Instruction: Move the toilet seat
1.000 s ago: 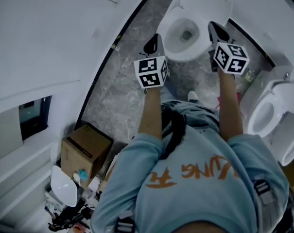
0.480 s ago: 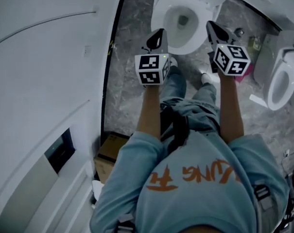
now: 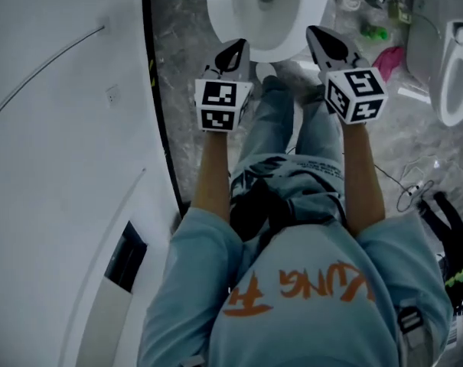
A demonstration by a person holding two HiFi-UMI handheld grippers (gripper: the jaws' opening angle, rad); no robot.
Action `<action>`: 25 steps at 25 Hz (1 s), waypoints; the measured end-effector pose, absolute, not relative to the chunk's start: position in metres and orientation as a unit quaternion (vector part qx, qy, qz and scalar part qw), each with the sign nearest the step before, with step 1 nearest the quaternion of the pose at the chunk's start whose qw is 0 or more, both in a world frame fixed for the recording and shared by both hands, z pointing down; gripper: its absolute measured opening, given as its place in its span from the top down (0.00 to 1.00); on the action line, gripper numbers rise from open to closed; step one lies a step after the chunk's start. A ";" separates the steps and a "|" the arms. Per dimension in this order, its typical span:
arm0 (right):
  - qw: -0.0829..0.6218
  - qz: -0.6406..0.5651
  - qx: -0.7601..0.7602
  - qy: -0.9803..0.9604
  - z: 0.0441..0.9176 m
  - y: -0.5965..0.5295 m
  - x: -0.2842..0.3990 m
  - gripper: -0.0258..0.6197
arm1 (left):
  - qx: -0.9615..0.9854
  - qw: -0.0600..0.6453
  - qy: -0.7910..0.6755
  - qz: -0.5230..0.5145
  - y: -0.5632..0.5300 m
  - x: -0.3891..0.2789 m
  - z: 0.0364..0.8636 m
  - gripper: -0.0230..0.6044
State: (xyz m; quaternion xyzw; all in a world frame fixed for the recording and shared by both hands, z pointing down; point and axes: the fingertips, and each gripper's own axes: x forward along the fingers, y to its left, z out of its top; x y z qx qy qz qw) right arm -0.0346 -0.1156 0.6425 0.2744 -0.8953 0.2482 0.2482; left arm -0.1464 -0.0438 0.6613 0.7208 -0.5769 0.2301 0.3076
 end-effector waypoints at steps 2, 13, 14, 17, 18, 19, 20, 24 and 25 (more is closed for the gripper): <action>0.262 0.245 0.266 -0.895 0.660 -0.101 -0.035 0.96 | 0.732 0.312 -0.555 0.243 -0.037 -0.141 0.683 0.96; 0.357 0.206 0.160 -0.897 0.788 -0.032 -0.058 0.96 | 0.767 0.342 -0.442 0.316 -0.011 -0.130 0.819 0.96; 0.367 0.199 0.155 -0.895 0.797 -0.028 -0.059 0.96 | 0.770 0.339 -0.430 0.327 -0.009 -0.130 0.829 0.96; 0.394 0.185 0.129 -0.891 0.824 -0.016 -0.066 0.88 | 0.784 0.318 -0.384 0.369 -0.003 -0.130 0.856 0.96; 0.403 0.183 0.116 -0.889 0.833 -0.012 -0.069 0.84 | 0.789 0.308 -0.365 0.386 -0.001 -0.128 0.863 0.96; 0.412 0.179 0.104 -0.887 0.841 -0.009 -0.071 0.79 | 0.795 0.297 -0.343 0.403 0.002 -0.125 0.870 0.95; 0.423 0.173 0.093 -0.884 0.850 -0.006 -0.073 0.74 | 0.799 0.288 -0.320 0.421 0.005 -0.121 0.876 0.92; 0.469 0.126 0.040 -0.873 0.880 0.000 -0.079 0.67 | 0.803 0.262 -0.226 0.486 0.024 -0.111 0.903 0.76; 0.480 0.111 0.021 -0.870 0.886 0.002 -0.080 0.65 | 0.803 0.255 -0.211 0.496 0.027 -0.110 0.908 0.73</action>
